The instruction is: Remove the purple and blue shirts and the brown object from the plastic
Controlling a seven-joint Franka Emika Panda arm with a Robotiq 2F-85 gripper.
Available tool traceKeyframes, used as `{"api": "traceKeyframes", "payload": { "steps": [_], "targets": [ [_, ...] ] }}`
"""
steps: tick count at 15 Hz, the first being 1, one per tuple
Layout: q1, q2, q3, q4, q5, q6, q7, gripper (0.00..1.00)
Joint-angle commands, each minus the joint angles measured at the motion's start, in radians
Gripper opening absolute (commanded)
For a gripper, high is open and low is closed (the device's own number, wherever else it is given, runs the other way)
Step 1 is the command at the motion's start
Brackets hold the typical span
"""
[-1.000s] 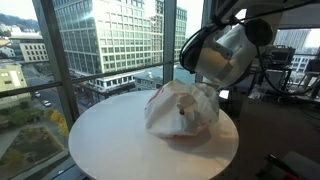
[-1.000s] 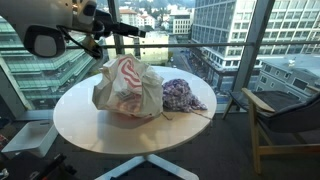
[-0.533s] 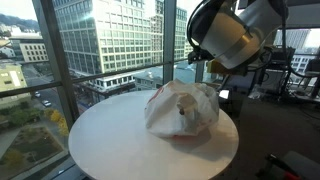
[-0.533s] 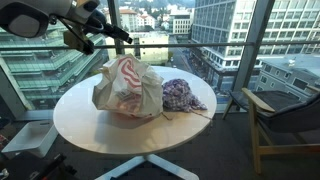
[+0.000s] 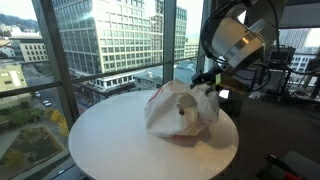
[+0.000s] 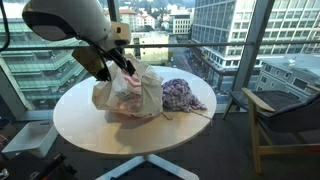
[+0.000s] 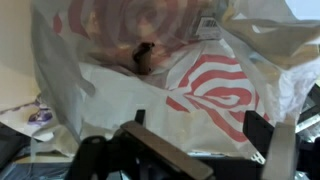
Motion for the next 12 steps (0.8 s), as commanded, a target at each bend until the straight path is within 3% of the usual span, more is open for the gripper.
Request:
{"api": "traceKeyframes", "payload": {
  "steps": [1, 4, 7, 8, 9, 10, 12],
  "targets": [
    [-0.017, 0.074, 0.015, -0.044, -0.068, -0.066, 0.113, 1.0],
    [-0.007, 0.143, 0.036, -0.047, -0.135, 0.025, 0.212, 1.0],
    [-0.001, 0.162, 0.043, -0.043, -0.11, 0.105, 0.237, 1.0],
    [-0.167, 0.148, 0.199, -0.08, -0.265, 0.125, 0.393, 1.0],
    [-0.034, 0.157, 0.071, -0.044, -0.126, 0.125, 0.257, 1.0],
    [-0.062, 0.15, 0.094, -0.042, -0.145, 0.12, 0.283, 1.0],
    [-0.057, 0.13, 0.097, -0.041, -0.141, 0.133, 0.292, 1.0]
  ]
}}
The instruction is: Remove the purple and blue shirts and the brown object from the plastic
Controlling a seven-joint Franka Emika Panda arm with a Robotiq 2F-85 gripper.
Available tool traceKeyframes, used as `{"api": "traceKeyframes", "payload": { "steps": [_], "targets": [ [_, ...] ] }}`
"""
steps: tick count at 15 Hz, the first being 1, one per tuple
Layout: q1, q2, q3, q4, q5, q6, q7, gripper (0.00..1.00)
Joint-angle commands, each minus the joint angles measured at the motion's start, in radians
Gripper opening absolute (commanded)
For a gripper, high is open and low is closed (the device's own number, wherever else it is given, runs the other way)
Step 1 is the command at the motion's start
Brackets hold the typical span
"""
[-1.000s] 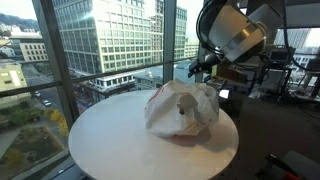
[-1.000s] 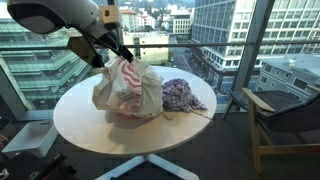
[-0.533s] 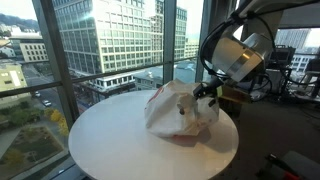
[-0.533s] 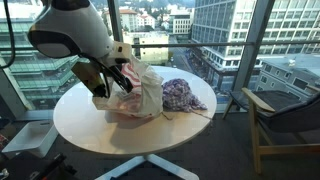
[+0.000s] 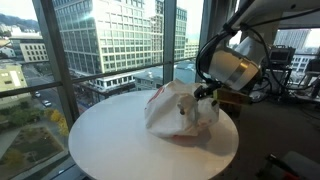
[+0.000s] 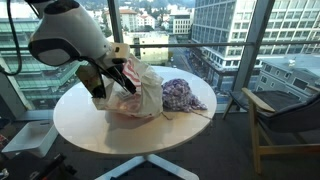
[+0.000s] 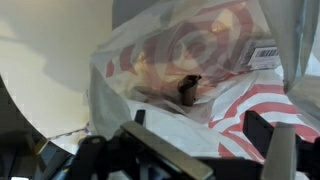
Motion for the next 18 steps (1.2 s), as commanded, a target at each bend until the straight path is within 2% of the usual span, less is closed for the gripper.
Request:
{"api": "traceKeyframes", "payload": {
  "steps": [1, 8, 9, 11, 12, 15, 18],
  "targets": [
    [0.007, -0.03, 0.007, 0.017, 0.02, 0.043, 0.011, 1.0],
    [-0.016, 0.016, -0.027, 0.126, -0.012, -0.044, 0.08, 1.0],
    [-0.181, 0.019, 0.117, 0.109, -0.167, -0.066, 0.235, 1.0],
    [-0.265, 0.037, 0.177, 0.14, -0.271, -0.125, 0.342, 1.0],
    [-0.18, 0.066, 0.097, 0.189, -0.162, -0.145, 0.248, 1.0],
    [-0.228, 0.119, 0.122, 0.248, -0.094, -0.212, 0.231, 1.0],
    [-0.235, 0.144, 0.155, 0.264, 0.063, -0.241, 0.166, 1.0]
  ]
}}
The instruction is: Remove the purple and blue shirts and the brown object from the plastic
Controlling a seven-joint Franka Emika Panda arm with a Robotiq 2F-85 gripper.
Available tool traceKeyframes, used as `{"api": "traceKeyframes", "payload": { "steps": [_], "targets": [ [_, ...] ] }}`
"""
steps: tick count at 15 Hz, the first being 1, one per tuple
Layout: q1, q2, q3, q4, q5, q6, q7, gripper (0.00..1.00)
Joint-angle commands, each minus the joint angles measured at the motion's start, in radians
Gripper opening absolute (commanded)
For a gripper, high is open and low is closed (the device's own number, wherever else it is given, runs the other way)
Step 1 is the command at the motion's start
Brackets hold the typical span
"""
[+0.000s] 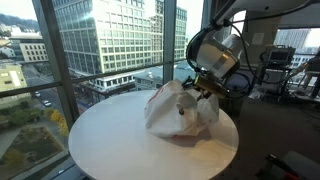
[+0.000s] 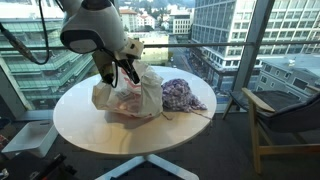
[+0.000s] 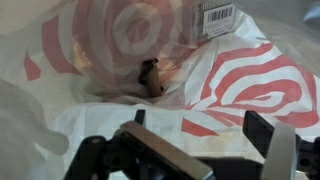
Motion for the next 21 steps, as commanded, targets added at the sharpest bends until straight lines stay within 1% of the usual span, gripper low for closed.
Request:
{"api": "traceKeyframes", "payload": {
  "steps": [1, 3, 7, 11, 13, 16, 18, 21],
  "targets": [
    [-0.017, 0.05, 0.043, 0.053, 0.19, -0.034, -0.107, 1.0],
    [-0.012, 0.074, 0.055, 0.061, 0.293, -0.043, -0.168, 1.0],
    [-0.002, 0.133, 0.068, 0.084, 0.456, -0.037, -0.289, 1.0],
    [0.005, 0.22, 0.047, 0.155, 0.611, -0.035, -0.438, 1.0],
    [0.012, 0.278, 0.028, 0.209, 0.668, -0.038, -0.507, 1.0],
    [0.017, 0.374, -0.01, 0.311, 0.733, -0.047, -0.59, 1.0],
    [0.025, 0.436, -0.033, 0.372, 0.755, -0.047, -0.631, 1.0],
    [0.023, 0.53, -0.037, 0.445, 0.701, -0.02, -0.622, 1.0]
  ]
}}
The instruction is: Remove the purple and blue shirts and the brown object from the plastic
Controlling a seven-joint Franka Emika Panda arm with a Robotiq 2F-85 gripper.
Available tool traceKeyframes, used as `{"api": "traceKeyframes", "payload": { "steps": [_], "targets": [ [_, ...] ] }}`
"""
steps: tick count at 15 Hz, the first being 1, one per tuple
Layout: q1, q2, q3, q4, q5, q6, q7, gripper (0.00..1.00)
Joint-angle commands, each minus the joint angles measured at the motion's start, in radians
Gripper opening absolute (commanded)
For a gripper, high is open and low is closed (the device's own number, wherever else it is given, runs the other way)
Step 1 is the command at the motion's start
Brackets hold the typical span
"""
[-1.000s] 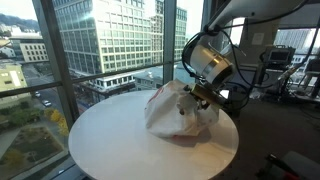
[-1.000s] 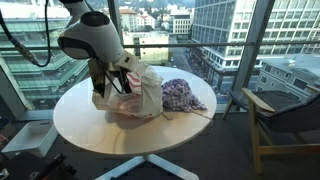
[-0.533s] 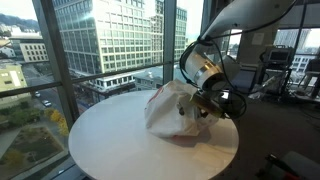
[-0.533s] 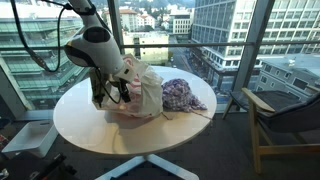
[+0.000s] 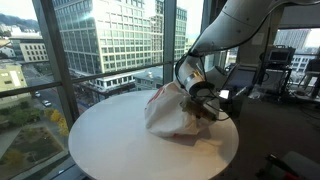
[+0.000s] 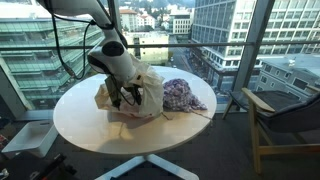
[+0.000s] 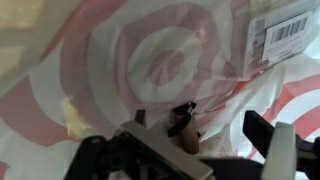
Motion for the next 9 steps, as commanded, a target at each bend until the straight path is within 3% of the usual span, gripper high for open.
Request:
{"api": "traceKeyframes", "payload": {
  "steps": [1, 4, 9],
  "targets": [
    [0.016, 0.124, -0.017, 0.121, -0.021, 0.034, -0.022, 1.0],
    [0.021, 0.173, -0.012, 0.175, -0.083, 0.058, -0.011, 1.0],
    [0.038, 0.164, -0.01, 0.157, -0.314, 0.144, 0.028, 1.0]
  ]
}}
